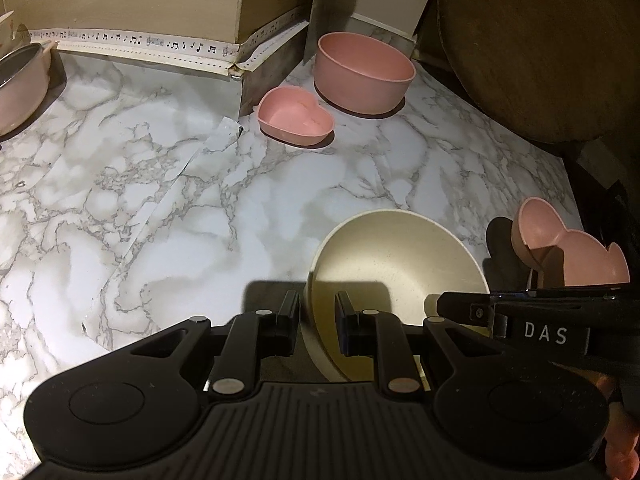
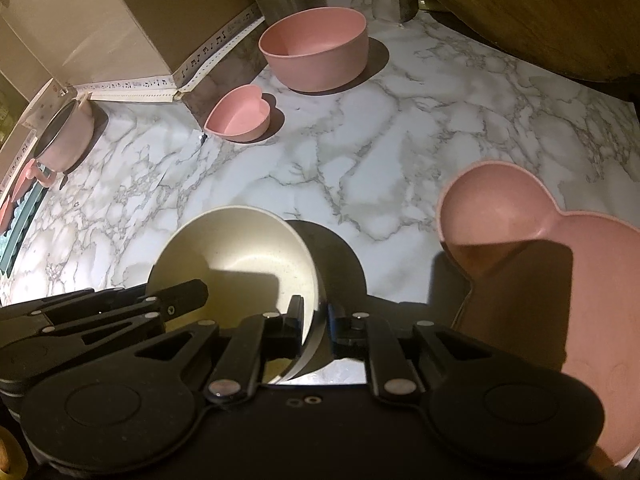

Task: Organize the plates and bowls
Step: 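Carry the cream bowl beside the plate stack, set it down, open grippers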

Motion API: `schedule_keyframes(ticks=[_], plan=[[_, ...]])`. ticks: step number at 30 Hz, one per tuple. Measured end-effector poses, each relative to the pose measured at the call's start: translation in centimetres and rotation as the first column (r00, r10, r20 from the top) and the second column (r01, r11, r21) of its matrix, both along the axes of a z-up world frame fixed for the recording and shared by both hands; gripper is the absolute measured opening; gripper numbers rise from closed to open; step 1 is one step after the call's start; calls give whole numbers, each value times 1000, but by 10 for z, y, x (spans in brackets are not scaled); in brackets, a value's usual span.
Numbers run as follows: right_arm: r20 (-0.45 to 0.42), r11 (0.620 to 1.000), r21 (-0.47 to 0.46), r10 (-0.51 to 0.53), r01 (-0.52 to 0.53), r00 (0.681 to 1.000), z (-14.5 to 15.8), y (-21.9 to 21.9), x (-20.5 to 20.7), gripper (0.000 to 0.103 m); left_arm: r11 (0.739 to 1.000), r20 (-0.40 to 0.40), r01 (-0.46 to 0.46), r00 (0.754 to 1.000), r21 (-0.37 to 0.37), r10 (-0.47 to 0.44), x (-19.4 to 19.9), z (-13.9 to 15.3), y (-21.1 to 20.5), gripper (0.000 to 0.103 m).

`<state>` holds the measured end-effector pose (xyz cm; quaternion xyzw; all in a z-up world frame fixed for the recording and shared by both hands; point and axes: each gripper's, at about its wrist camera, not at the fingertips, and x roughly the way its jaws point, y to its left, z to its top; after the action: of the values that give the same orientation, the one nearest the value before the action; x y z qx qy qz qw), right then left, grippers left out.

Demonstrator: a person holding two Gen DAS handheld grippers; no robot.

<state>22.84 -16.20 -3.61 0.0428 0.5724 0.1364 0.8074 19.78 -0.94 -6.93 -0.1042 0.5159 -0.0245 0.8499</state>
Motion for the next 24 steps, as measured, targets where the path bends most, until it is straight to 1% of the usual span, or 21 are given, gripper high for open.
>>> schedule_keyframes(ticks=[1,3,13,17,20,22,23,24], plan=[[0,1000,0,0,0,1000,0,0,0,15,1000,-1,-1,1000,3,1,0,0,1,19],[7,1000,-4,-2,2,1000,1,1,0,20,1000,2,1,1000,7,-1,0,1,1,19],[38,1000,-4,-6,6,999,9,2,-3,26,1000,31,1,1000,15,-2,-6,10,5,19],[57,1000,0,-3,3,998,15,4,-6,32,1000,51,7,999,16,-8,-10,16,7,19],[74,1000,2,-2,2,997,20,6,-10,32,1000,74,10,997,22,-12,-14,22,9,19],[86,1000,2,0,0,996,23,7,-12,33,1000,86,8,996,24,-10,-16,27,11,23],[92,1000,3,1,-2,996,25,7,-14,34,1000,94,5,996,24,-7,-17,29,12,27],[99,1000,4,3,-3,995,28,8,-16,35,1000,102,2,995,25,-5,-18,32,12,29]])
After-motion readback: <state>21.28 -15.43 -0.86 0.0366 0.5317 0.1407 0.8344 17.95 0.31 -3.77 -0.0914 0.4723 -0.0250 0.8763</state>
